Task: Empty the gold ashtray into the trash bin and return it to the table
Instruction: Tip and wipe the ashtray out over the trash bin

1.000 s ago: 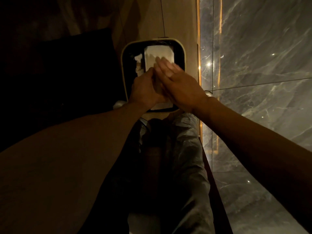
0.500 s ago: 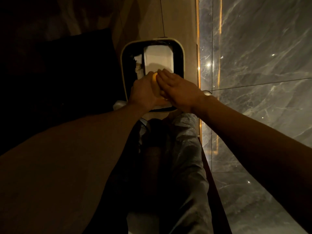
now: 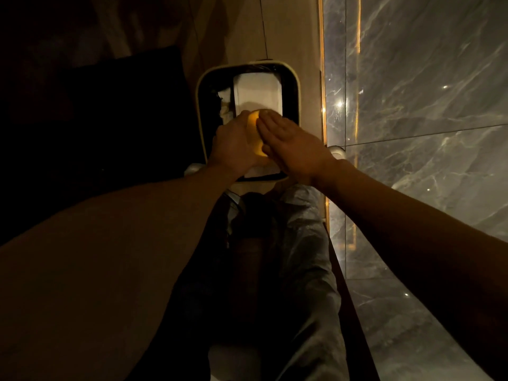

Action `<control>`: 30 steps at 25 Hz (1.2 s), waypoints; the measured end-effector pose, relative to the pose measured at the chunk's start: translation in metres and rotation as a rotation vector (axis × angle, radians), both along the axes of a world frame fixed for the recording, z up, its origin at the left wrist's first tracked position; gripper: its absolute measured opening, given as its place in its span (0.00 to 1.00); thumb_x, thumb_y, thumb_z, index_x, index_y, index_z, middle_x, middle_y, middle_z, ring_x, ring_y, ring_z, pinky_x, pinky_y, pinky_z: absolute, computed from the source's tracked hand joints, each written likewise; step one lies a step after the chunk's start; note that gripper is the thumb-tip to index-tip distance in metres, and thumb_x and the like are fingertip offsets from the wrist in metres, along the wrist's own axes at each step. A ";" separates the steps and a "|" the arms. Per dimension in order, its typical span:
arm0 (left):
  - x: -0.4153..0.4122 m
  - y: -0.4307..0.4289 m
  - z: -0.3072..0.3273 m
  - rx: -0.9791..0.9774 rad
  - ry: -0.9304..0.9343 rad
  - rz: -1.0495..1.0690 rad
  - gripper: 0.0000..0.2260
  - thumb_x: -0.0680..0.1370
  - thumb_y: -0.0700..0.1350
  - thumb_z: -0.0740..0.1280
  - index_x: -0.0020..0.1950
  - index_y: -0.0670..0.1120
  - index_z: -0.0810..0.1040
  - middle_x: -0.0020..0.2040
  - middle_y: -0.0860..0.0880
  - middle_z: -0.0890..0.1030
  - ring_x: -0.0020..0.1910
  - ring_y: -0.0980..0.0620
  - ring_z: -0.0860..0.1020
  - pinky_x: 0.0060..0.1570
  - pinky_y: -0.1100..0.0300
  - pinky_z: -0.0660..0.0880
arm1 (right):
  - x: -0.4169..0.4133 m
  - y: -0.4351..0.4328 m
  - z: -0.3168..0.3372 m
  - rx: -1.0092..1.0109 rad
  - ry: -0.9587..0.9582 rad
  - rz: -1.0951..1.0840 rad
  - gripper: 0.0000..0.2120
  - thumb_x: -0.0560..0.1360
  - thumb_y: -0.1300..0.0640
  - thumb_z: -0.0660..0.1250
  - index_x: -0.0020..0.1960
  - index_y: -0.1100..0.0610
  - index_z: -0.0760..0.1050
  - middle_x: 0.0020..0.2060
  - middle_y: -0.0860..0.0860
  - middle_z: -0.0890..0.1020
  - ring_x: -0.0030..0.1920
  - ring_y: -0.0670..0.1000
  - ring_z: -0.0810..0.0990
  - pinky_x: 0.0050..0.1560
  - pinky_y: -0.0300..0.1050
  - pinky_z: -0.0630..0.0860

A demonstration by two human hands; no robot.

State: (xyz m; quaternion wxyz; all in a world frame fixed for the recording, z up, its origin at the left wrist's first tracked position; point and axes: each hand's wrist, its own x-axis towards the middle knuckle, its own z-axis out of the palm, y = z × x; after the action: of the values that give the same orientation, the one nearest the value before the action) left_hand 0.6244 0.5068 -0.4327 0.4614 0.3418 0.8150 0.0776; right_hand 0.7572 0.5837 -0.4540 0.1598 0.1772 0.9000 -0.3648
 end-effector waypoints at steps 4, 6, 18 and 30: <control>-0.004 0.001 -0.002 0.003 0.022 0.006 0.38 0.61 0.52 0.82 0.67 0.47 0.72 0.60 0.47 0.82 0.61 0.47 0.79 0.59 0.60 0.74 | -0.001 0.000 0.003 0.051 0.159 -0.168 0.26 0.82 0.56 0.56 0.76 0.65 0.54 0.76 0.63 0.59 0.77 0.60 0.56 0.77 0.54 0.55; -0.005 0.002 -0.001 -0.032 0.012 -0.051 0.41 0.61 0.53 0.82 0.71 0.47 0.70 0.64 0.46 0.80 0.64 0.47 0.77 0.63 0.56 0.73 | 0.001 -0.001 0.000 -0.002 0.040 -0.058 0.27 0.83 0.55 0.55 0.77 0.64 0.51 0.77 0.62 0.55 0.78 0.60 0.53 0.78 0.56 0.54; -0.009 0.007 -0.007 0.030 0.042 -0.042 0.39 0.59 0.54 0.82 0.66 0.48 0.73 0.58 0.46 0.82 0.59 0.47 0.79 0.56 0.60 0.73 | -0.003 0.003 0.009 0.052 0.167 -0.310 0.26 0.82 0.54 0.54 0.76 0.64 0.56 0.76 0.61 0.60 0.77 0.58 0.58 0.77 0.48 0.56; -0.019 0.009 -0.006 -0.076 -0.001 -0.065 0.51 0.57 0.54 0.83 0.76 0.48 0.64 0.69 0.45 0.74 0.70 0.43 0.70 0.69 0.48 0.70 | 0.022 0.013 -0.007 -0.679 -0.045 -0.750 0.18 0.83 0.60 0.54 0.72 0.57 0.67 0.66 0.53 0.77 0.67 0.50 0.73 0.65 0.39 0.68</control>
State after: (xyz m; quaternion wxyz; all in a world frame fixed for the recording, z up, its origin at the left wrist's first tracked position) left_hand 0.6059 0.5154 -0.4390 0.4769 0.3502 0.8056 0.0319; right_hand 0.7795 0.5964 -0.4608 0.0859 0.4340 0.6013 -0.6654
